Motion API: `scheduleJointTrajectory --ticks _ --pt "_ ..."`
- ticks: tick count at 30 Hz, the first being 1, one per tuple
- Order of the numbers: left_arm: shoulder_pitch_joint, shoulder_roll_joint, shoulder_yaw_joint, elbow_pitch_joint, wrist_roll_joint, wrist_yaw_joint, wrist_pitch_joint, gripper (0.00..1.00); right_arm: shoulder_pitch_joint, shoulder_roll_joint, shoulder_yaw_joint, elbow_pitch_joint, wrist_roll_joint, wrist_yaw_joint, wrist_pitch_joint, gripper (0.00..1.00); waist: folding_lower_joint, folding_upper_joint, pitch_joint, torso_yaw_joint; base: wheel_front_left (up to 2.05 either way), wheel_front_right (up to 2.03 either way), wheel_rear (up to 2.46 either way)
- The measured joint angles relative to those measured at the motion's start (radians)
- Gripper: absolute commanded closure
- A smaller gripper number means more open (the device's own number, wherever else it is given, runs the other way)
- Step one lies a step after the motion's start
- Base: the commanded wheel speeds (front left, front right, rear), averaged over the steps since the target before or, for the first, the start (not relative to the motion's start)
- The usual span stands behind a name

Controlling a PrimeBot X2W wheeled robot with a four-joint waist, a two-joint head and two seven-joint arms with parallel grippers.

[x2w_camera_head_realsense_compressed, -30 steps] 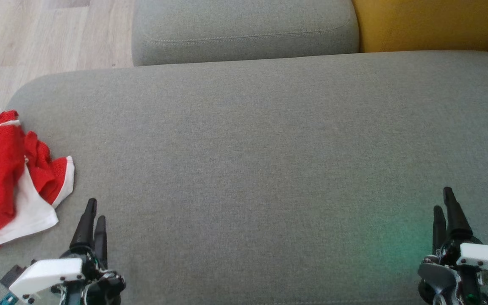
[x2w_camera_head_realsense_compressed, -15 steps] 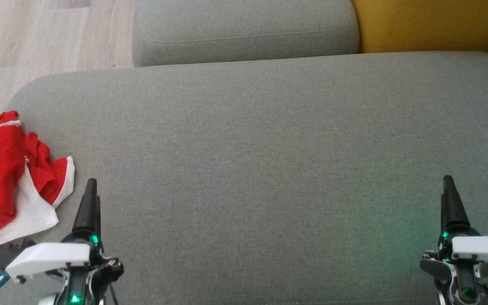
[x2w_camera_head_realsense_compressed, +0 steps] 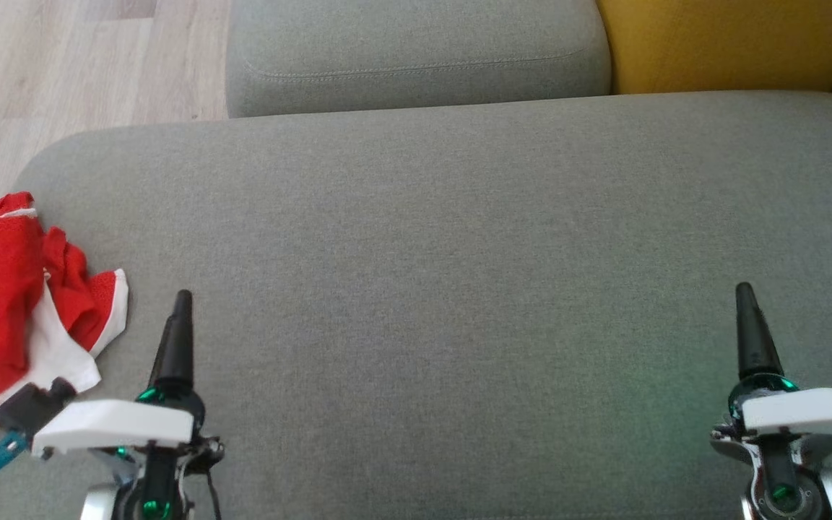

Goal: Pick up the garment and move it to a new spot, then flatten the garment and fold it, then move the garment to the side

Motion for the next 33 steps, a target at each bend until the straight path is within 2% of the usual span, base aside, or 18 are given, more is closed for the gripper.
scheduleJointTrajectory --ticks 13,27,33 --pt "0.000 0.021 -0.046 -0.032 0.237 0.007 -0.037 0.00 0.000 -0.005 0.031 -0.023 -0.226 0.000 -0.013 0.00 0.0000 0.0000 -0.005 -0.001 0.00 0.00 0.00" --pt "0.004 0.056 -0.111 -0.036 0.444 0.043 -0.076 0.00 0.001 -0.004 0.050 -0.024 -0.409 0.000 -0.029 0.00 0.0000 0.0000 -0.009 -0.001 0.00 0.00 0.00" --pt "0.007 0.067 -0.139 -0.038 0.519 0.073 -0.091 0.00 0.001 -0.004 0.065 -0.024 -0.483 0.000 -0.035 0.00 0.0000 0.0000 -0.011 -0.001 0.00 0.00 0.00"
